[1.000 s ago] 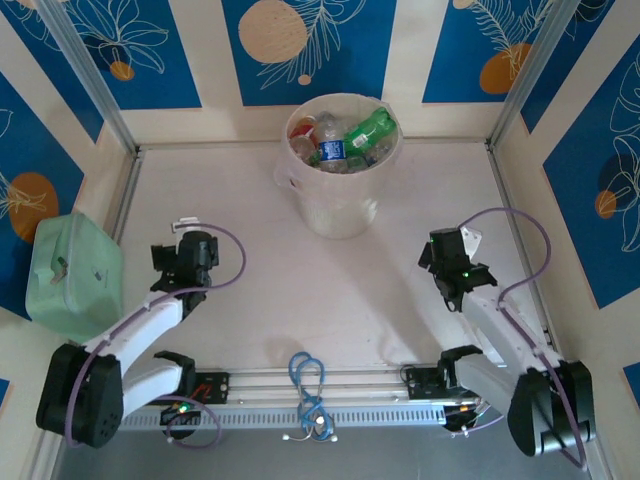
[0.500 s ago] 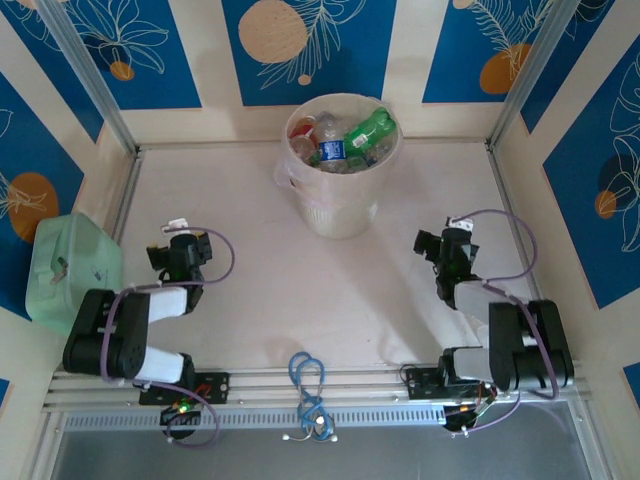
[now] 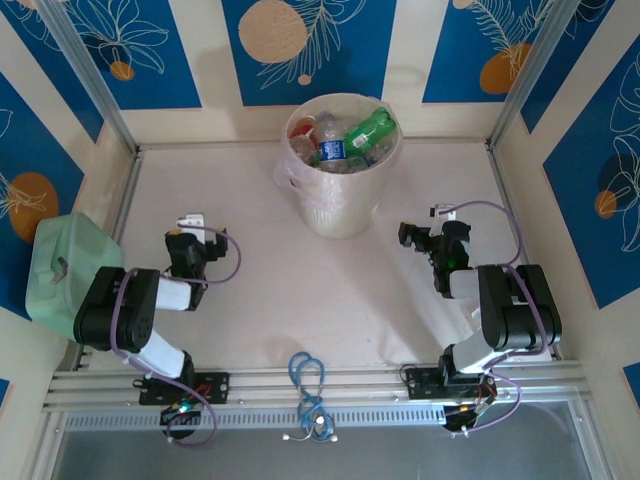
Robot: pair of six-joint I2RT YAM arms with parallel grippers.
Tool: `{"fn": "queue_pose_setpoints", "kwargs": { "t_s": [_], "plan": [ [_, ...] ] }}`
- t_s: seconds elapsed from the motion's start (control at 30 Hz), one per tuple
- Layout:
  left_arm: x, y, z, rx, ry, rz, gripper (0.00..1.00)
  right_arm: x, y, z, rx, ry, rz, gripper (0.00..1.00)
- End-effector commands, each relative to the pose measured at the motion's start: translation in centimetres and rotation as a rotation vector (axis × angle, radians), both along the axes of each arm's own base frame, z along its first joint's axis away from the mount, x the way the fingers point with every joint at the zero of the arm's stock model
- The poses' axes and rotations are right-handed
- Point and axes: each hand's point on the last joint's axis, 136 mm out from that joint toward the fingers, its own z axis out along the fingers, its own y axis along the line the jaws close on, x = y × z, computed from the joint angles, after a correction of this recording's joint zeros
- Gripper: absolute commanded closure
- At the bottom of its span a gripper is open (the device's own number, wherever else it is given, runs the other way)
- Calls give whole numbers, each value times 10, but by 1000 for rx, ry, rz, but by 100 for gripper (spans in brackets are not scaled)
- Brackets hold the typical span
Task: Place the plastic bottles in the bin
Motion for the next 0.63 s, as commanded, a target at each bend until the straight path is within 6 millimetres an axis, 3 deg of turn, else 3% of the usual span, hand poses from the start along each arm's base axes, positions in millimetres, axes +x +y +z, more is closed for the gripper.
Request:
{"fn": "queue_pose_setpoints", "kwargs": {
  "t_s": [0.0,0.6],
  "plan": [
    [5,-6,11,10,-43,-31,0,5,5,13,-15,-53,31,1],
    [9,-28,8,10,-15,-171,0,5,6,13,-12,-52,46,1]
  ]
}}
